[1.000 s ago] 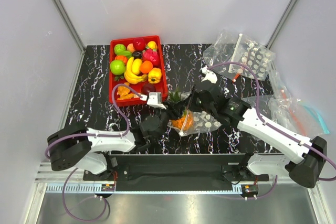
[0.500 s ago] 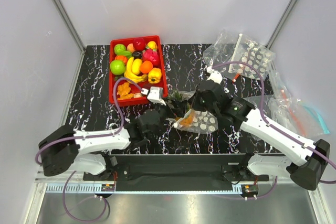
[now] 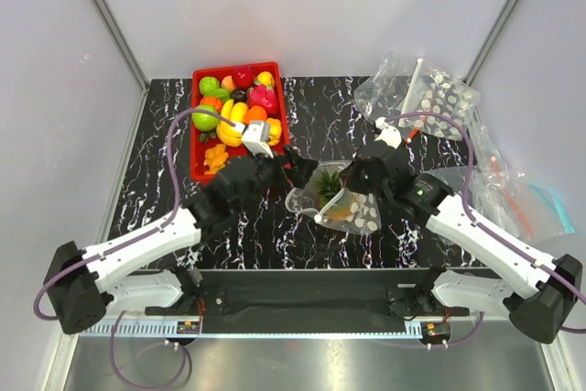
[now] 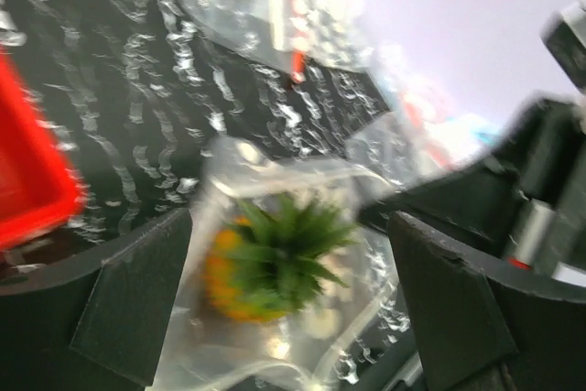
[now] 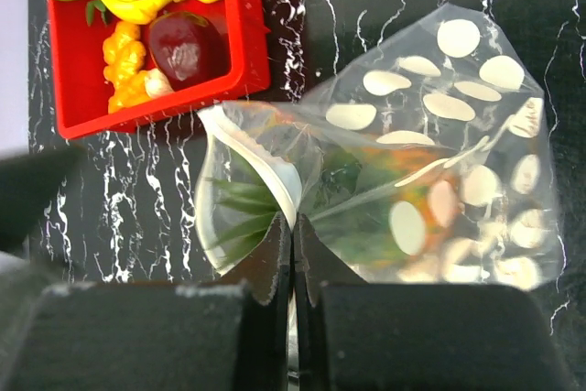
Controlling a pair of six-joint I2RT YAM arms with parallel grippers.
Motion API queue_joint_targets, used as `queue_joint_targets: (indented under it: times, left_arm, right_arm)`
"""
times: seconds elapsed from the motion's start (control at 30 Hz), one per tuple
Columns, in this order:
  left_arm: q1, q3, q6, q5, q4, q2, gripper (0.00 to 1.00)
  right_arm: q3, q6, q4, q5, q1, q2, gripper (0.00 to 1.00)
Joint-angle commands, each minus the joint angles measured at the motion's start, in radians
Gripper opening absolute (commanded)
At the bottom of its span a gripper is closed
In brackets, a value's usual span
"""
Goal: Place the food in the zip-top bag and seal the zipper
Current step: Place the fake fruit in the zipper food storage bag, then adjust the zipper food storage bag at the center of the board.
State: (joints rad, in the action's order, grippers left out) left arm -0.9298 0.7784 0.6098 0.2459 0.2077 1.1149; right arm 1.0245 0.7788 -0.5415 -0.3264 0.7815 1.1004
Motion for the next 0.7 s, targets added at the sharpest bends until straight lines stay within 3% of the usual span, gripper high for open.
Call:
queue_joint_targets:
  times: [0.0, 0.23, 0.5, 0.67]
  left_arm:
    - [0.094, 0.093, -0.039, -0.126, -0.204, -0.076, 0.95]
    - [0.226, 0.118, -0.099, -0.238, -0.408, -0.087, 0.93]
    - [0.232, 0.055, -0.064, -0.414, -0.375, -0.044, 0.84]
    - [0.232, -0.007, -0.033, -0.441, -0.306, -0.053, 0.78]
  right_arm:
    - [-0.007, 0.014, 0.064, -0.002, -0.017, -0.028, 0.00]
    - [-0.007, 0.000, 0.060, -0.003, -0.030, -0.036, 0.00]
    - [-0.012, 0.007, 0.057, -0.005, -0.033, -0.039, 0.00]
    - [-0.024, 0.016, 0.063, -0.003, -0.034, -0.039, 0.00]
